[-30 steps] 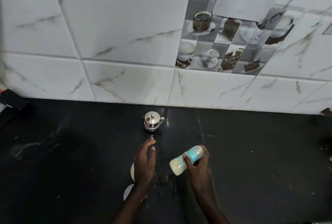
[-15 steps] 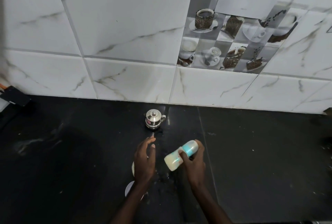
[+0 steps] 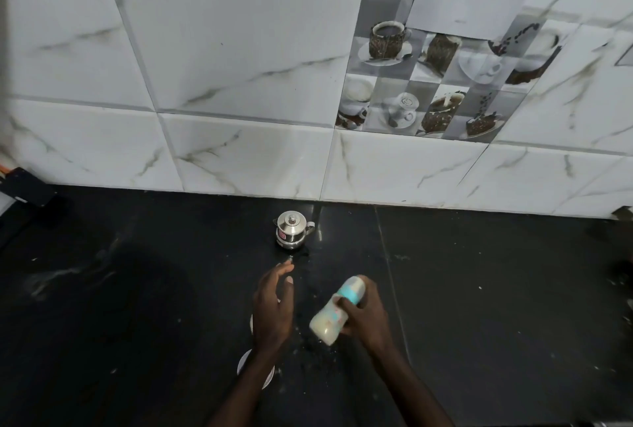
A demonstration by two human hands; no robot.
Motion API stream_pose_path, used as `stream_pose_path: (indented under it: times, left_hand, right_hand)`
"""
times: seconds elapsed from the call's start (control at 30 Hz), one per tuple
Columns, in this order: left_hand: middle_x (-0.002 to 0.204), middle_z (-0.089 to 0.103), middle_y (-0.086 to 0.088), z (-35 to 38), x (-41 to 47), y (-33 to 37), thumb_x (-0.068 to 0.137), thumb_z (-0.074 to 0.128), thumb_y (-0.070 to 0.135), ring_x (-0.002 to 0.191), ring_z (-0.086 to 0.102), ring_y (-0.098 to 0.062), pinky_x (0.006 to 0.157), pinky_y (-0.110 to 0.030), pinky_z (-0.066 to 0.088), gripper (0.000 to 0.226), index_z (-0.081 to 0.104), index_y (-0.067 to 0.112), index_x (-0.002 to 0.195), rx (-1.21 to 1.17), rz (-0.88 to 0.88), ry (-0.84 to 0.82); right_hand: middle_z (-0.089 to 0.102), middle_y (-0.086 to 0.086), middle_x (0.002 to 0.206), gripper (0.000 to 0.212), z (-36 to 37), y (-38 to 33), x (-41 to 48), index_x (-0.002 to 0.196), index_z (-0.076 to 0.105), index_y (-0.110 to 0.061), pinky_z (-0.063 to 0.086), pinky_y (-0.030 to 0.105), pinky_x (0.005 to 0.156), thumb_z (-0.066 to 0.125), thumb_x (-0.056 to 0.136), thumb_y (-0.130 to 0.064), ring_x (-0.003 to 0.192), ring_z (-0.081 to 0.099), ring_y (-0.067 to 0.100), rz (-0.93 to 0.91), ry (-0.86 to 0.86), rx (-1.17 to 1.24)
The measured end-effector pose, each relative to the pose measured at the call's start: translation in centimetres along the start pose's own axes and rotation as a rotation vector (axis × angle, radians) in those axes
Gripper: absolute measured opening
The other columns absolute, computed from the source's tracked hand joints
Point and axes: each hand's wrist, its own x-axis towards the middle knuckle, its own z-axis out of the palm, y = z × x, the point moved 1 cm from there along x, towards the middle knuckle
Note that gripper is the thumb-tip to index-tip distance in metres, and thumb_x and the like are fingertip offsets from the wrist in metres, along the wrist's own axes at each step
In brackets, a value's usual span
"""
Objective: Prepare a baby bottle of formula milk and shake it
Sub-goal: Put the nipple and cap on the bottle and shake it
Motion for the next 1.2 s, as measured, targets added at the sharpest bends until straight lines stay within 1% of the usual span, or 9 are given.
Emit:
stream_pose_path:
  times: [0.27,0.37,0.5,0.6,0.73,0.9,0.97,1.1,1.2]
  left_hand:
    - [0.125,0.068,0.015,-0.2,0.2,-0.6,0.094,0.051,0.028,0.122,0.059,0.002,0.105,-0.034,0.049,0.033,0.071,0.021,0.119,-0.002,0.016,0.007]
    - [0.125,0.068,0.016,0.0,0.3,-0.5,0.094,0.052,0.025,0.122,0.059,-0.001,0.106,-0.035,0.049,0.031,0.072,0.021,0.118,-0.02,0.013,0.011]
    - [0.125,0.067,0.017,0.2,0.3,-0.5,0.094,0.051,0.027,0.123,0.059,-0.002,0.107,-0.039,0.049,0.033,0.071,0.023,0.12,-0.015,0.004,0.001]
    - [0.125,0.067,0.017,0.3,0.5,-0.1,0.093,0.05,0.03,0.122,0.06,-0.003,0.107,-0.039,0.049,0.033,0.071,0.024,0.119,-0.027,0.021,0.007]
    - [0.126,0.068,0.015,0.3,0.3,-0.3,0.094,0.049,0.032,0.122,0.06,-0.005,0.106,-0.04,0.049,0.034,0.071,0.024,0.12,-0.025,0.008,0.005]
    - [0.125,0.068,0.014,0.3,0.4,-0.6,0.094,0.052,0.026,0.122,0.061,-0.004,0.105,-0.04,0.05,0.032,0.071,0.022,0.119,-0.01,0.001,0.019]
    - [0.125,0.068,0.016,0.4,0.3,-0.5,0.094,0.05,0.03,0.122,0.06,-0.004,0.105,-0.039,0.05,0.033,0.071,0.024,0.119,-0.006,0.012,0.024]
    - [0.124,0.067,0.018,0.6,0.3,-0.2,0.095,0.052,0.023,0.122,0.06,-0.002,0.106,-0.035,0.048,0.031,0.071,0.021,0.119,-0.015,0.001,0.019]
    - [0.124,0.066,0.019,0.6,0.1,-0.4,0.095,0.053,0.022,0.121,0.059,-0.002,0.106,-0.036,0.048,0.03,0.071,0.022,0.119,-0.003,0.007,0.024]
  right_hand:
    - [0.066,0.009,0.114,0.057,-0.3,-0.7,0.4,0.126,0.052,-0.035,0.064,0.045,0.061,0.085,0.081,-0.023,0.093,0.074,0.028,0.003,-0.068,0.017]
    - [0.07,0.007,0.106,0.048,-0.9,-0.9,0.3,0.122,0.052,-0.035,0.064,0.046,0.074,0.081,0.084,-0.027,0.089,0.073,0.022,-0.075,0.133,0.038]
    - [0.07,0.012,0.114,0.057,-0.2,-1.0,0.0,0.123,0.056,-0.034,0.064,0.053,0.069,0.088,0.078,-0.025,0.094,0.076,0.029,-0.011,-0.077,0.087]
    - [0.07,0.013,0.114,0.059,-0.8,-1.1,0.4,0.125,0.054,-0.031,0.065,0.051,0.073,0.087,0.076,-0.036,0.098,0.074,0.029,-0.057,0.098,0.174]
    - [0.068,0.013,0.116,0.054,-0.5,-2.0,-0.3,0.128,0.054,-0.026,0.064,0.045,0.067,0.081,0.085,-0.009,0.095,0.075,0.028,0.002,-0.124,0.22]
    - [0.069,0.016,0.116,0.051,-0.8,-2.5,0.2,0.128,0.052,-0.024,0.063,0.044,0.067,0.079,0.087,-0.011,0.098,0.073,0.035,-0.016,-0.045,0.292]
    - [0.07,0.016,0.116,0.05,-0.9,-2.6,0.2,0.126,0.055,-0.027,0.063,0.045,0.067,0.08,0.086,-0.011,0.094,0.076,0.033,0.017,-0.154,0.209]
    - [0.069,0.0,0.112,0.057,-1.7,-2.7,0.8,0.129,0.05,-0.04,0.064,0.046,0.075,0.081,0.086,-0.021,0.091,0.073,0.017,-0.157,0.056,0.007]
    - [0.068,0.003,0.113,0.06,-1.0,-3.1,0.5,0.128,0.051,-0.043,0.064,0.046,0.069,0.083,0.084,-0.017,0.092,0.074,0.019,-0.13,-0.15,0.006]
